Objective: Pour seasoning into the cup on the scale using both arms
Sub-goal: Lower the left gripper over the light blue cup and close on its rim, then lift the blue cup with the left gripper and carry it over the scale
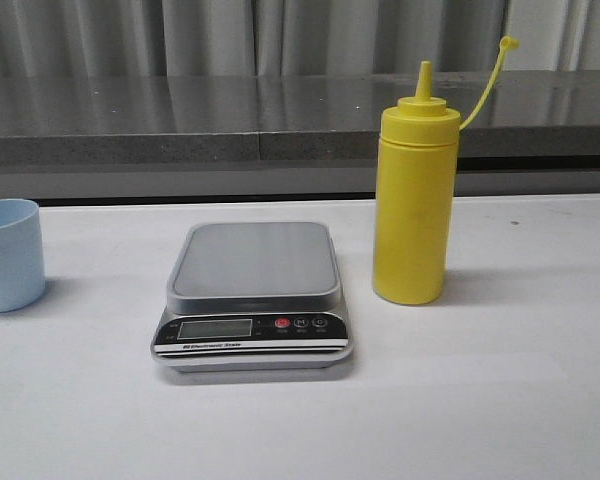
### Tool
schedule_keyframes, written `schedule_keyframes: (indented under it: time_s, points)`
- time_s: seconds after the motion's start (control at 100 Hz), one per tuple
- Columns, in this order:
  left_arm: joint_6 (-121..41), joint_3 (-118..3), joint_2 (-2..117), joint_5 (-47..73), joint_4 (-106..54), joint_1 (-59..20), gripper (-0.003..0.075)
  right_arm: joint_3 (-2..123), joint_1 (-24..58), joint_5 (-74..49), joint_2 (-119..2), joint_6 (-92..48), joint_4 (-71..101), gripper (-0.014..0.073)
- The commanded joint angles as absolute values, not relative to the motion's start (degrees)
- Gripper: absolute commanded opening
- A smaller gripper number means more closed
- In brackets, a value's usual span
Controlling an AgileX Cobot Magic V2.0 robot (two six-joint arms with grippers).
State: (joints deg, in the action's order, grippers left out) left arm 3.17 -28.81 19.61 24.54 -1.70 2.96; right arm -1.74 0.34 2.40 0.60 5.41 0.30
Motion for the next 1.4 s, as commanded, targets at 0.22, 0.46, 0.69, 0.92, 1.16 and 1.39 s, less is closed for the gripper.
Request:
schedule_keyframes:
  time_s: [0.22, 0.46, 0.69, 0.92, 1.16, 1.39]
  points:
    - [3.25, -39.13, 35.4, 22.64, -1.71, 3.2, 0.0077, -1.53, 0.0, 7.05, 1.45, 5.41, 0.31, -0.0067]
    - [3.14, -43.13, 47.11, 22.77, -1.91, 3.2, 0.0463, -1.53, 0.0, 7.05, 1.45, 5.41, 0.31, -0.0067]
    - [3.14, -49.88, 60.36, 24.06, -2.07, 3.2, 0.0503, -1.53, 0.0, 7.05, 1.45, 5.41, 0.31, -0.0067]
    - [3.14, -62.16, 75.4, 35.57, -2.44, 3.2, 0.0503, -1.53, 0.0, 7.05, 1.45, 5.41, 0.31, -0.0067]
    - [3.14, -73.67, 88.97, 46.92, -7.48, 3.2, 0.0503, -1.53, 0.0, 7.05, 1.45, 5.41, 0.31, -0.0067]
    - [3.14, -78.41, 97.53, 48.59, -7.72, 3.2, 0.0503, -1.53, 0.0, 7.05, 1.45, 5.41, 0.31, -0.0067]
